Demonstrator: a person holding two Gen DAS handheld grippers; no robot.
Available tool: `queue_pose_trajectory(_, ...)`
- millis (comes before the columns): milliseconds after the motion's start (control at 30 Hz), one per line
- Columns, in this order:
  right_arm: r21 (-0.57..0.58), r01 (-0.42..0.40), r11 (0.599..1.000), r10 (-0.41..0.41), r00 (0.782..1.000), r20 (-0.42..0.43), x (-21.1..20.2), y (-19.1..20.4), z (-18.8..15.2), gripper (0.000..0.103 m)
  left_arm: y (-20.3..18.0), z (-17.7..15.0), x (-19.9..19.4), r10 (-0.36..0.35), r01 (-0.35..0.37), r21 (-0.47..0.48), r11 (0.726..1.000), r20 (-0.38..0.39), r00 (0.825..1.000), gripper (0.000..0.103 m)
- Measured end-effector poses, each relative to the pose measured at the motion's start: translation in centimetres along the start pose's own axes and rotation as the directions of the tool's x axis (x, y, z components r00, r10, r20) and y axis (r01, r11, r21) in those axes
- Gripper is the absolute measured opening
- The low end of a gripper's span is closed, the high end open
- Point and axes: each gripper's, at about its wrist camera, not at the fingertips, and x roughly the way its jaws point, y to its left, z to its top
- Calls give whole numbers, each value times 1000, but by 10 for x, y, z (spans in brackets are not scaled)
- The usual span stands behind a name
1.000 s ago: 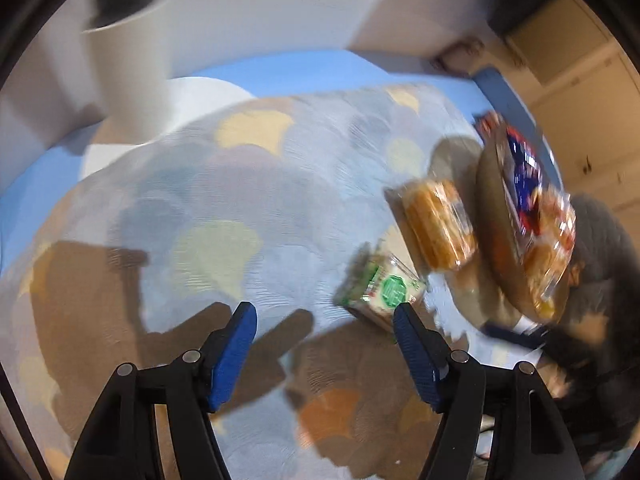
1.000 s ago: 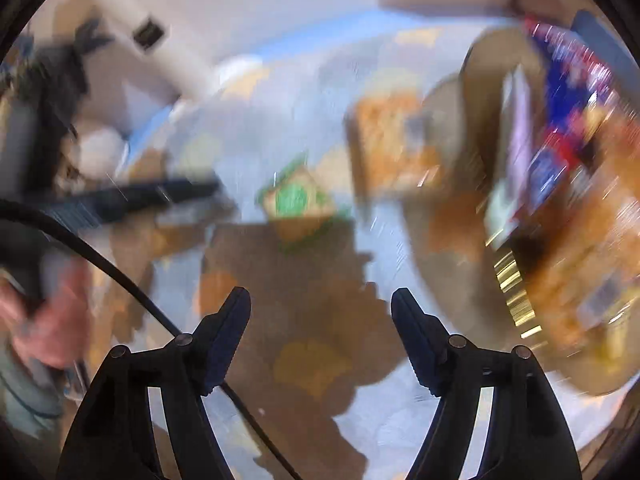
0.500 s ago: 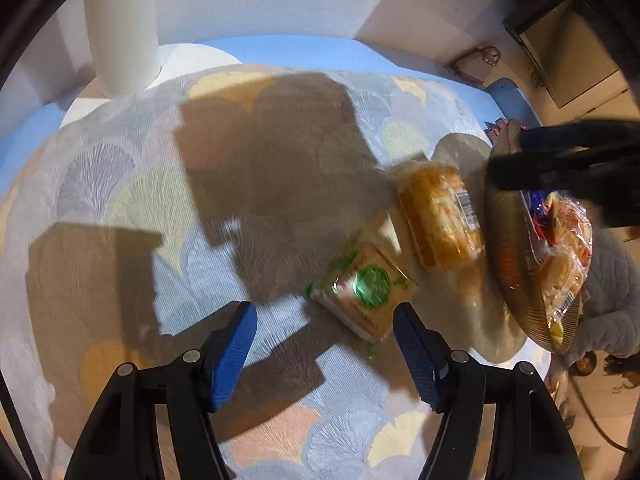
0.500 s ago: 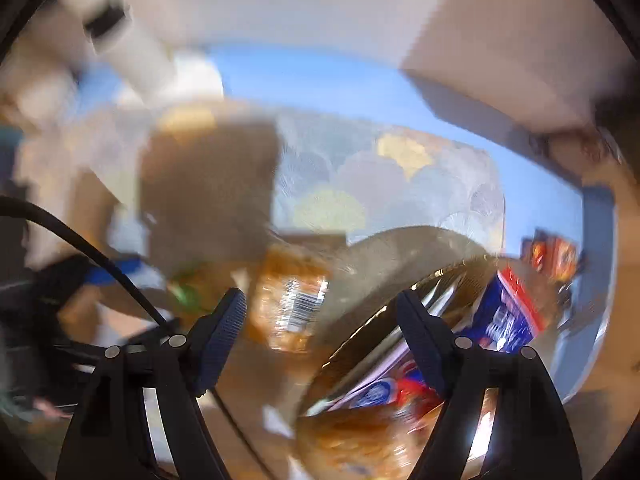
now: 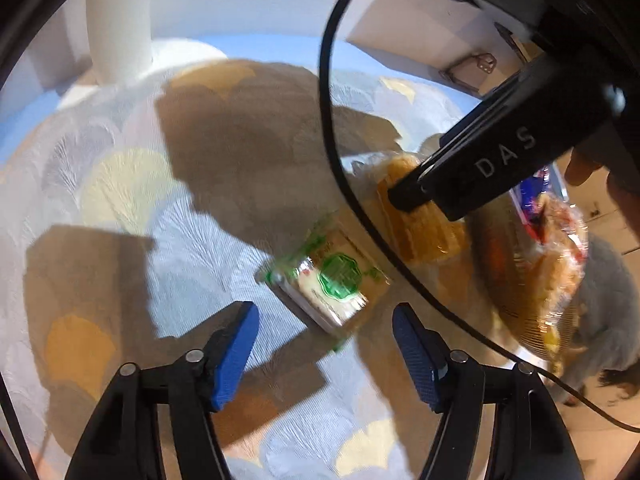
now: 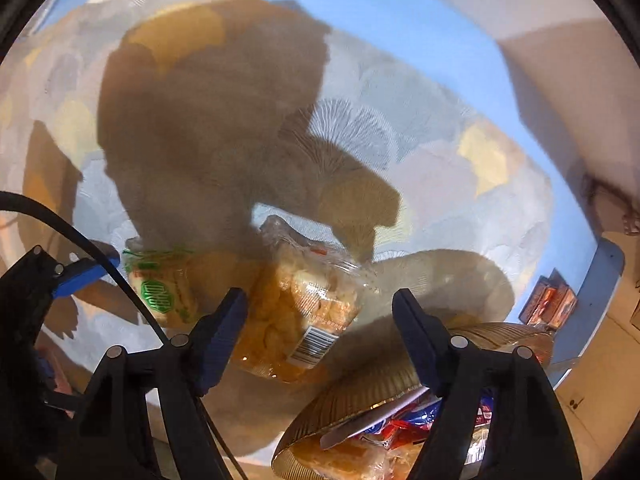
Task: Organize snacks
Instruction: 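Grasp the clear bread pack with the right tool while the left grasps the green-label cake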
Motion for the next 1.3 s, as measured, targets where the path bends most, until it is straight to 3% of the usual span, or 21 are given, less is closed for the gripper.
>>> queue_pose_trajectory(167, 8, -110, 994, 110, 992, -59, 4, 11, 0, 74, -13, -5, 2, 126, -130, 97, 987, 44, 991, 51)
queue_pose_trajectory(233, 19, -181, 983, 182, 982, -53, 2, 19, -1, 75, -4, -4, -1, 155, -158, 83, 984, 45, 987, 37)
queue_pose_trajectory(333, 43, -276, 960, 278, 960, -36, 1, 34, -3, 74, 25, -1, -13, 167, -168, 22, 985, 44, 985, 36)
queue_pose_trajectory(500, 57, -234, 970, 233, 972, 36, 3, 53, -13, 72, 92, -10, -44, 225, -221, -99, 970, 42, 973, 36)
queue_pose_trajectory(567, 90, -182, 979, 174, 980, 93, 0, 57, -24, 71, 109, -18, -54, 246, -239, -125, 963, 40, 969, 36)
queue_pose_trajectory(633, 131, -189, 973, 172, 976, 131, -1, 59, -38, 72, 121, -22, -61, 257, -252, -133, 958, 22, 966, 36)
queue_pose_trajectory(700, 181, -236, 955, 202, 961, 189, -2, 60, -52, 67, 121, -22, -64, 242, -238, -135, 962, 14, 970, 36)
queue_pose_trajectory(767, 219, -273, 937, 210, 939, 272, -4, 66, -68, 49, 120, -16, -62, 213, -209, -144, 967, 14, 977, 36)
queue_pose_trajectory(833, 249, -339, 907, 246, 908, 340, -4, 69, -84, 48, 114, -6, -58, 175, -169, -152, 974, 22, 984, 36)
queue_pose_trajectory(900, 282, -373, 884, 258, 892, 371, 0, 70, -96, 46, 100, 2, -53, 145, -139, -145, 980, 33, 989, 36)
queue_pose_trajectory(1000, 323, -375, 869, 233, 886, 402, 14, 65, -121, 44, 81, 21, -48, 98, -93, -105, 990, 40, 994, 36)
queue_pose_trajectory(1067, 348, -351, 869, 203, 896, 396, 18, 69, -139, 44, 70, 32, -43, 51, -48, -88, 995, 26, 998, 37)
queue_pose_trajectory(1167, 373, -317, 872, 166, 908, 385, 25, 80, -167, 44, 53, 49, -28, -21, 19, -51, 998, -34, 999, 47)
queue_pose_trajectory(1300, 393, -353, 849, 189, 898, 397, 39, 87, -202, 45, 26, 52, -9, 1, -1, -9, 1000, -52, 999, 52)
